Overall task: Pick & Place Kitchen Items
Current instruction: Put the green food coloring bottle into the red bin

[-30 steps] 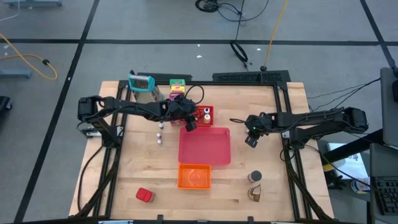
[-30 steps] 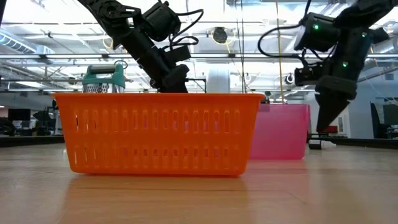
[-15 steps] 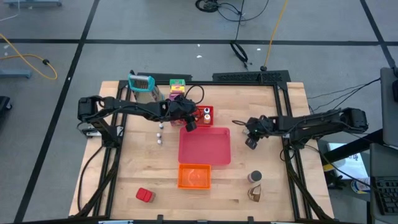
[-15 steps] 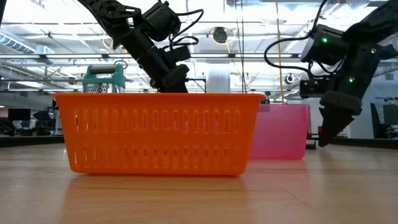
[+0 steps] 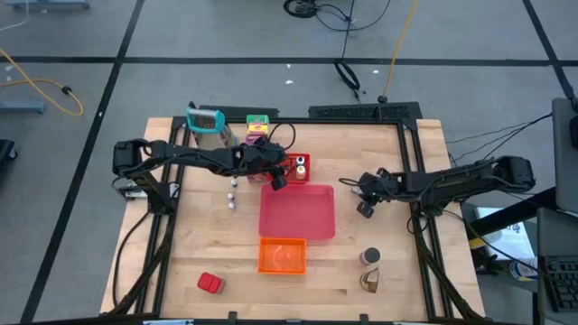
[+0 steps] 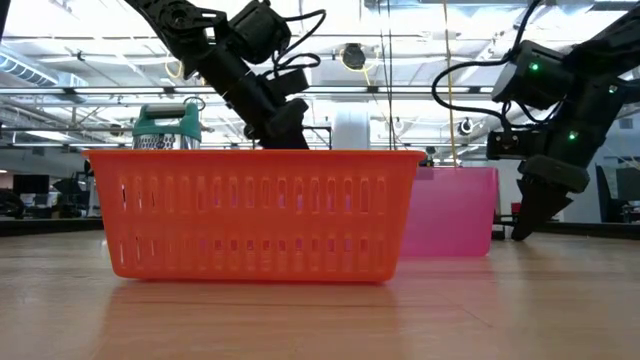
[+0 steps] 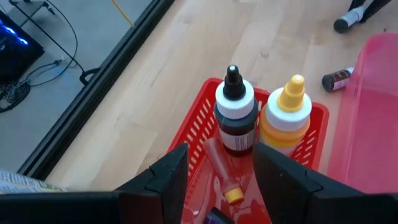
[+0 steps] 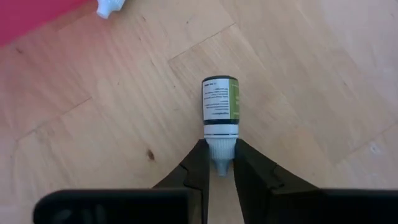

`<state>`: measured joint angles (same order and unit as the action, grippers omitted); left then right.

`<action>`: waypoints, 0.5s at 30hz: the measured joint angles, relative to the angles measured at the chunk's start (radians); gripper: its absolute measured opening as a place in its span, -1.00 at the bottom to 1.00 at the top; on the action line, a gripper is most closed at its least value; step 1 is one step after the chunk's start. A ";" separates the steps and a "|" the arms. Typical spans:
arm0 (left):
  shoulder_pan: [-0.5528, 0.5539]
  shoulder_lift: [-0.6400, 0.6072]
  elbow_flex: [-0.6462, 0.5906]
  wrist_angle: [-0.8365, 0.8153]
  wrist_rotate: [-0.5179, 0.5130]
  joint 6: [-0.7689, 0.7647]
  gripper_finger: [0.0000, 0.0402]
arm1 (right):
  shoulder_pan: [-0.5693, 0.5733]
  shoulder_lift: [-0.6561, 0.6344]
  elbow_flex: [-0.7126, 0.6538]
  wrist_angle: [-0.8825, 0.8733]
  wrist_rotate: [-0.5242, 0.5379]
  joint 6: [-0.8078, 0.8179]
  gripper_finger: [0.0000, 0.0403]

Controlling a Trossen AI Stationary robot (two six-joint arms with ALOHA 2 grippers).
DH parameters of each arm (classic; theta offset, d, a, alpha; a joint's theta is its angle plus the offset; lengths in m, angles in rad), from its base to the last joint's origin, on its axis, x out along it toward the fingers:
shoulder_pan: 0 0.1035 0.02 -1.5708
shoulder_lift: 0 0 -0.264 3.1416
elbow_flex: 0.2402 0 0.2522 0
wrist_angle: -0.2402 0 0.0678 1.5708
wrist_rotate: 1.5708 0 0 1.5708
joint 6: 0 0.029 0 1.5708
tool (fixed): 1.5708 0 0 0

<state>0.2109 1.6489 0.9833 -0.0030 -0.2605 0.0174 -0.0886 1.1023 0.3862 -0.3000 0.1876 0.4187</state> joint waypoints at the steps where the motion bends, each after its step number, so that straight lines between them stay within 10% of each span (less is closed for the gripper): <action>1: 0.000 0.000 0.000 0.002 0.000 0.000 -0.11 | 0.004 0.000 0.000 0.000 0.001 -0.001 -0.80; 15: 0.000 0.000 0.000 0.004 -0.001 0.006 -0.11 | 0.013 0.003 0.061 -0.036 -0.006 -0.056 -0.80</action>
<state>0.2108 1.6489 0.9833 0.0013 -0.2613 0.0230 -0.0761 1.1049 0.4473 -0.3364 0.1812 0.3625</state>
